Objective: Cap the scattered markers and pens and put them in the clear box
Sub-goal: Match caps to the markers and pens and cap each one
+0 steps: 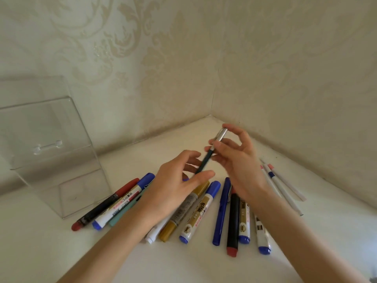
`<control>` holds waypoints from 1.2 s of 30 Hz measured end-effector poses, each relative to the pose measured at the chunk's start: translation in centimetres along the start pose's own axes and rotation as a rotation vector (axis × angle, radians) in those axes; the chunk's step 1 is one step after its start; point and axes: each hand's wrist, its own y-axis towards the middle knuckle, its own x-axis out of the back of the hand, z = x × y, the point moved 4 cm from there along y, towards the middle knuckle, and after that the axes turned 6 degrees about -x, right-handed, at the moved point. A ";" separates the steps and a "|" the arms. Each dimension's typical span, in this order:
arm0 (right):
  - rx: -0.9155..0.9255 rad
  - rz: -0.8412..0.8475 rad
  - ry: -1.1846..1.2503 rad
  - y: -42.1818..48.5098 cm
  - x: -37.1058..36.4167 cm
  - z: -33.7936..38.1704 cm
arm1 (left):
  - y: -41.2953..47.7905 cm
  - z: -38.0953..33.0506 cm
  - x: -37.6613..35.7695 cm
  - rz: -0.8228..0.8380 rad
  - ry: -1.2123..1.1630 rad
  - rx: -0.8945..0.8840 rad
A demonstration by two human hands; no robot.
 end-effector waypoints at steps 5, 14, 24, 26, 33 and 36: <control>-0.006 -0.263 -0.873 1.6 6.8 1.8 | -3.5 2.2 3.2 -0.105 0.223 0.011; 0.021 -0.339 -1.303 1.4 11.2 -2.0 | -8.2 5.7 5.1 -0.056 0.687 0.087; -0.303 -0.085 -1.373 -6.1 9.6 -1.3 | -8.5 4.3 3.7 -0.043 0.711 0.283; -0.292 -0.054 -1.525 -7.0 7.5 -2.5 | -7.2 3.7 2.0 -0.007 0.737 0.322; -0.244 -0.075 -1.711 -4.8 4.3 -4.6 | -3.1 3.2 -2.8 -0.011 0.774 0.426; -0.217 -0.078 -1.708 -2.6 4.8 -4.6 | -0.9 3.2 -3.9 -0.018 0.794 0.447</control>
